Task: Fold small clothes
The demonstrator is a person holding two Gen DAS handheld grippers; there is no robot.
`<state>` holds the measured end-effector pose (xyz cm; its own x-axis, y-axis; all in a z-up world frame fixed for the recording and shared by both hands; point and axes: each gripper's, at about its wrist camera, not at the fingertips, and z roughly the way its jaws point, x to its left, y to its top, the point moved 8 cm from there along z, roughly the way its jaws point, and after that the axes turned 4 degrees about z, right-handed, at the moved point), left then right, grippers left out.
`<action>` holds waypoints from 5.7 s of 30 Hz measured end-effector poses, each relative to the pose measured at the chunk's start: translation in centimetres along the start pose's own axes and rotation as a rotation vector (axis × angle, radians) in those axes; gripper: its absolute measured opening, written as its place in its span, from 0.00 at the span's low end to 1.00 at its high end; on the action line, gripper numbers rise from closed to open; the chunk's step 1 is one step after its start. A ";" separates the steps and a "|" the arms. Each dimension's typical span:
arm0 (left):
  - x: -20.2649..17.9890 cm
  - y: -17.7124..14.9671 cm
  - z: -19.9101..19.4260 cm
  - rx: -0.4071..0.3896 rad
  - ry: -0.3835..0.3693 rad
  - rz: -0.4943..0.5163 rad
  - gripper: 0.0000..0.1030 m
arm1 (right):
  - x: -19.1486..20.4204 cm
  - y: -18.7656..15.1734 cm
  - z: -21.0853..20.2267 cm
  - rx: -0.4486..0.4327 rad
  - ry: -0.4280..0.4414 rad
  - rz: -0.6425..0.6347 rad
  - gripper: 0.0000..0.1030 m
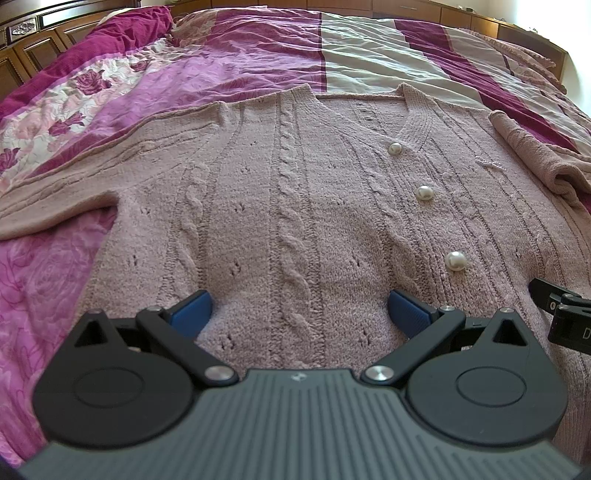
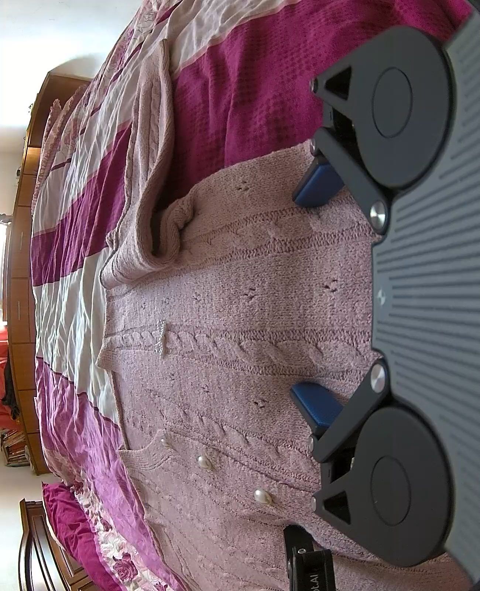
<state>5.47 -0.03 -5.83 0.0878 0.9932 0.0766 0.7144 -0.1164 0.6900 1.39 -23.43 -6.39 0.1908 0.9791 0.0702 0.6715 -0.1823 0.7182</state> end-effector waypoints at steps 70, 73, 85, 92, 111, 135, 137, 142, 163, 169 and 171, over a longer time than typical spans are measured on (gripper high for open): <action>0.3 0.6 0.3 0.102 -0.029 -0.001 1.00 | -0.7 0.9 0.4 0.030 0.037 0.066 1.00; 0.3 0.6 0.1 0.108 -0.029 -0.007 1.00 | -0.7 0.8 0.4 0.038 0.036 0.059 1.00; 0.6 1.1 -1.4 0.109 -0.047 -0.054 1.00 | -0.7 1.0 0.1 0.096 0.097 0.027 1.00; 0.5 2.1 -2.0 0.090 -0.048 -0.059 1.00 | -3.0 3.5 -1.4 0.065 0.200 0.110 1.00; -2.7 2.5 -0.8 0.122 -0.090 -0.039 1.00 | -18.1 11.4 4.0 -0.028 0.237 0.497 1.00; -3.6 1.5 0.8 0.149 -0.025 0.017 1.00 | -26.7 16.0 12.8 -0.198 0.162 0.642 0.89; -3.7 1.4 0.8 0.145 -0.023 0.019 1.00 | -26.7 15.9 12.9 -0.198 0.145 0.637 0.84; -3.8 1.4 0.9 0.143 -0.019 0.027 1.00 | -27.2 15.9 13.2 -0.168 0.093 0.645 0.36; -3.4 1.7 0.1 0.116 -0.052 0.033 1.00 | -26.6 22.4 -0.2 -0.400 0.202 0.614 0.14; -2.7 2.5 -1.2 0.081 -0.058 0.025 1.00 | -26.1 24.5 -4.0 -0.448 0.197 0.608 0.14; -2.3 3.0 -1.8 0.059 -0.055 0.022 1.00 | -25.8 25.0 -5.0 -0.457 0.193 0.602 0.14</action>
<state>6.15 -2.68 -2.68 0.1409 0.9887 0.0507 0.7511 -0.1401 0.6452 9.71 -52.76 13.17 0.2730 0.7293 0.6274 0.1224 -0.6732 0.7292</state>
